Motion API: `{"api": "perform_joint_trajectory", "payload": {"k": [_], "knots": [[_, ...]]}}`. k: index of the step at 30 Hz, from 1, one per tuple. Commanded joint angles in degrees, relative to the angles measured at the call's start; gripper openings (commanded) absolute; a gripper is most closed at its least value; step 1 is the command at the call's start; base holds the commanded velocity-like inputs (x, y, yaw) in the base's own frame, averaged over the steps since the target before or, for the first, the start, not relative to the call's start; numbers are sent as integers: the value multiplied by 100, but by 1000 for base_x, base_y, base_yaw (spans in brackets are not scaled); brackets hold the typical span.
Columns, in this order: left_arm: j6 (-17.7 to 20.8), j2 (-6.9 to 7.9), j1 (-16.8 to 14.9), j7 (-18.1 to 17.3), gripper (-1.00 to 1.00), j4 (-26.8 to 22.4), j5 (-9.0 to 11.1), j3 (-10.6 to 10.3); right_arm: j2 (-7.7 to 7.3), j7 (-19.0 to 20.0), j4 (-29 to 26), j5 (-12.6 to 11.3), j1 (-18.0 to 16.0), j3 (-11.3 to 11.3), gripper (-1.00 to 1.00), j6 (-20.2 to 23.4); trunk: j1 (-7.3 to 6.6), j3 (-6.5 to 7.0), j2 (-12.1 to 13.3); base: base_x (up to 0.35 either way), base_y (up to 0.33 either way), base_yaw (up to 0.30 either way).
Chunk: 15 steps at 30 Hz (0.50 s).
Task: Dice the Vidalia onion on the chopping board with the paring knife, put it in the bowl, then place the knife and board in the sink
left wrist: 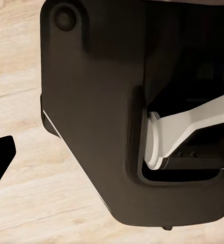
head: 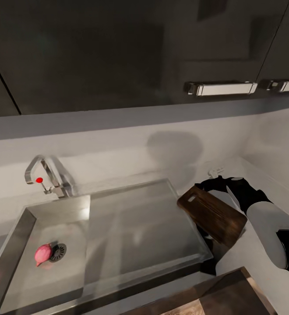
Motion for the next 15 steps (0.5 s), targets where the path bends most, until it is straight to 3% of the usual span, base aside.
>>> {"api": "perform_joint_trajectory", "payload": {"k": [1,15], "knots": [[-5,-1,2,-18,100,-8,7,3,-5,14,-12,9,-3,32,100,27,3,-19,-11,23,-4,0],[-6,-2,2,-18,100,-2,7,3,-5,17,-12,9,-3,36,100,27,3,-148,-11,2,0,0]]}}
